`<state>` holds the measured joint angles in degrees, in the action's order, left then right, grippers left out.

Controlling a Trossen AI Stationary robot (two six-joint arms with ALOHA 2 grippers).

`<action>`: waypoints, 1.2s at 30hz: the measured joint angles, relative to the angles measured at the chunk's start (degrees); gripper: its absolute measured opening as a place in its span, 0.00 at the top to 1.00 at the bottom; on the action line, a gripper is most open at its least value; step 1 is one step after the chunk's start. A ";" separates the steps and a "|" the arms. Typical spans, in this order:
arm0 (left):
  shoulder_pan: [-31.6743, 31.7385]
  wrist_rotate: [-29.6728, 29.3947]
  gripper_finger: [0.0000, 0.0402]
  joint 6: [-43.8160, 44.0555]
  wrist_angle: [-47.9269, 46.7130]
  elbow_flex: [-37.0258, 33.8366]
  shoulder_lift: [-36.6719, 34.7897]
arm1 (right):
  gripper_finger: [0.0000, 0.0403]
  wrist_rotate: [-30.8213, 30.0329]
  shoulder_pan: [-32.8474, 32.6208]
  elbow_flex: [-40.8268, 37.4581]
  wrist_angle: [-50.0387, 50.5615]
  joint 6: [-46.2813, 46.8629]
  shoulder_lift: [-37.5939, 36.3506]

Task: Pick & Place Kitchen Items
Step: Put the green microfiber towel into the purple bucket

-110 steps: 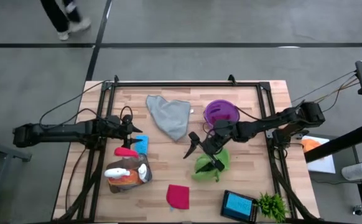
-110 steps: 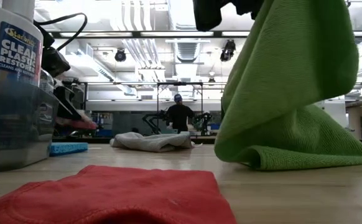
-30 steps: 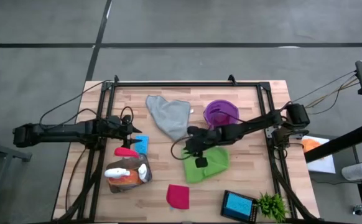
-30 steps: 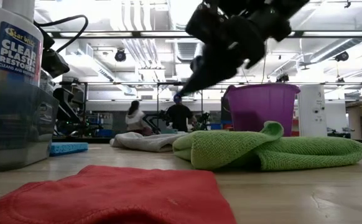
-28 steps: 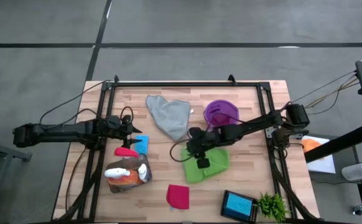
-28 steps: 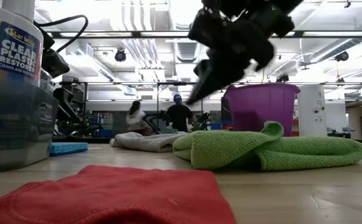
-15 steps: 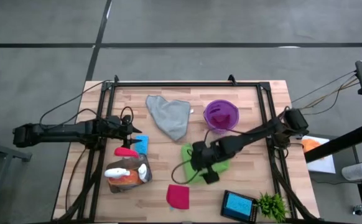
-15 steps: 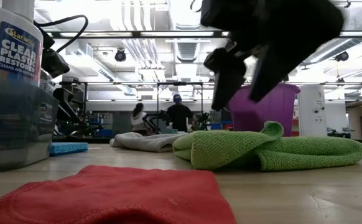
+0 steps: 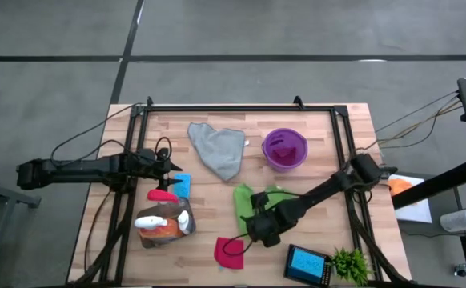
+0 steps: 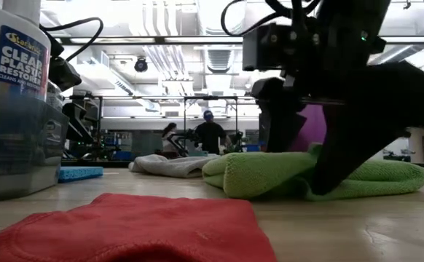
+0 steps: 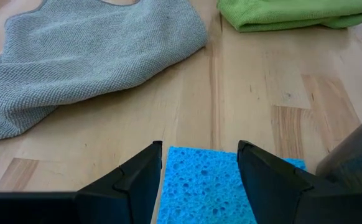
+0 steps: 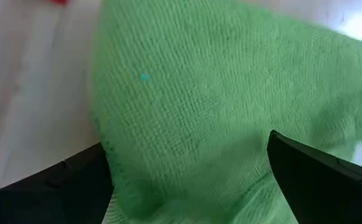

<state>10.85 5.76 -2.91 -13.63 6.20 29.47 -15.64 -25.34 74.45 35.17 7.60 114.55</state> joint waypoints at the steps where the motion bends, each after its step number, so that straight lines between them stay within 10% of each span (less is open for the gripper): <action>1: 0.00 0.00 0.47 0.00 -0.01 0.00 0.00 | 0.04 -1.37 -0.17 0.90 1.62 0.80 0.85; 7: 0.00 0.02 0.47 0.00 -0.02 0.00 0.00 | 0.23 -3.87 -2.00 7.77 11.19 1.43 4.54; 16: 0.02 0.00 0.47 0.01 -0.02 0.00 0.00 | 0.91 -3.81 -3.96 14.06 18.52 2.74 5.41; 27: 0.07 0.01 0.47 0.01 -0.09 0.00 0.00 | 0.96 -11.64 -4.30 11.15 12.50 3.57 -6.32; 36: 0.06 0.01 0.47 0.01 -0.17 0.00 0.00 | 0.96 -12.93 -4.45 -18.77 -31.16 -3.89 -29.19</action>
<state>10.91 5.77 -2.90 -13.80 6.20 29.47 -28.57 -29.80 55.68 4.01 3.71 85.36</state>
